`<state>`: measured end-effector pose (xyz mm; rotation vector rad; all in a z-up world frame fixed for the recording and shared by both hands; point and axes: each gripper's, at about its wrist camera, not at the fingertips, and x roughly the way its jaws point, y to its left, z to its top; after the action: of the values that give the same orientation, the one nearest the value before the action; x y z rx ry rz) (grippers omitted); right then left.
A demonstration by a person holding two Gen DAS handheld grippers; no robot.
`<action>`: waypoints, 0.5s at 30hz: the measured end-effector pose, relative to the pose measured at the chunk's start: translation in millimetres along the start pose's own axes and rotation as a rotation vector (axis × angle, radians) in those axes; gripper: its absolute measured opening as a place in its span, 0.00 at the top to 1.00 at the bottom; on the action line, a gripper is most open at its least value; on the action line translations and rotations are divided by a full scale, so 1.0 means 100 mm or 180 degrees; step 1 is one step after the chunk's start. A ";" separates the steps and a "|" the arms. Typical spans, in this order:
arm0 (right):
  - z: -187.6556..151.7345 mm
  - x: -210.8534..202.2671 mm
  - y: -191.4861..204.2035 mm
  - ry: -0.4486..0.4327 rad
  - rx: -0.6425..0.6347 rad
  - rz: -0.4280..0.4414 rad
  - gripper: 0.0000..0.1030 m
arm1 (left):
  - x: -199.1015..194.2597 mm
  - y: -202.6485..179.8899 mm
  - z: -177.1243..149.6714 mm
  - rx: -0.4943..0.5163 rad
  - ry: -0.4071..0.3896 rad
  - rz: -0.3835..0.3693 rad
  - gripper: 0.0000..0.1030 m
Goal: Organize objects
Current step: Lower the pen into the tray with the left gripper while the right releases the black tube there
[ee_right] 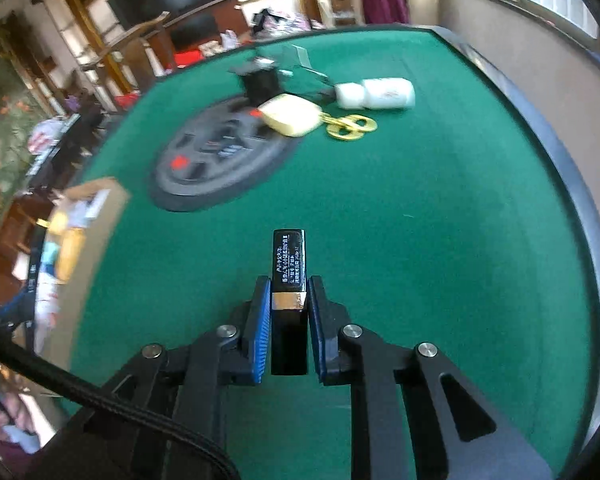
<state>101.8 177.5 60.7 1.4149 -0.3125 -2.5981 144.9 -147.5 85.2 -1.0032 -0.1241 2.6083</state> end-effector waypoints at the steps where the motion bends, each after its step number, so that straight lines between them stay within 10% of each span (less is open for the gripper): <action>1: 0.02 -0.03 0.12 -0.0003 -0.0034 0.0104 0.85 | -0.07 0.11 -0.01 -0.0049 -0.0033 0.0089 0.89; 15: -0.01 0.38 1.75 0.0337 -0.0418 0.1019 0.85 | -0.14 1.18 -0.39 -0.0635 0.0095 0.0748 0.89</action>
<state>90.4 -1.1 75.2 1.3293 -0.3182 -2.2374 147.1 -264.3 41.7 -1.1885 -0.2798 2.8353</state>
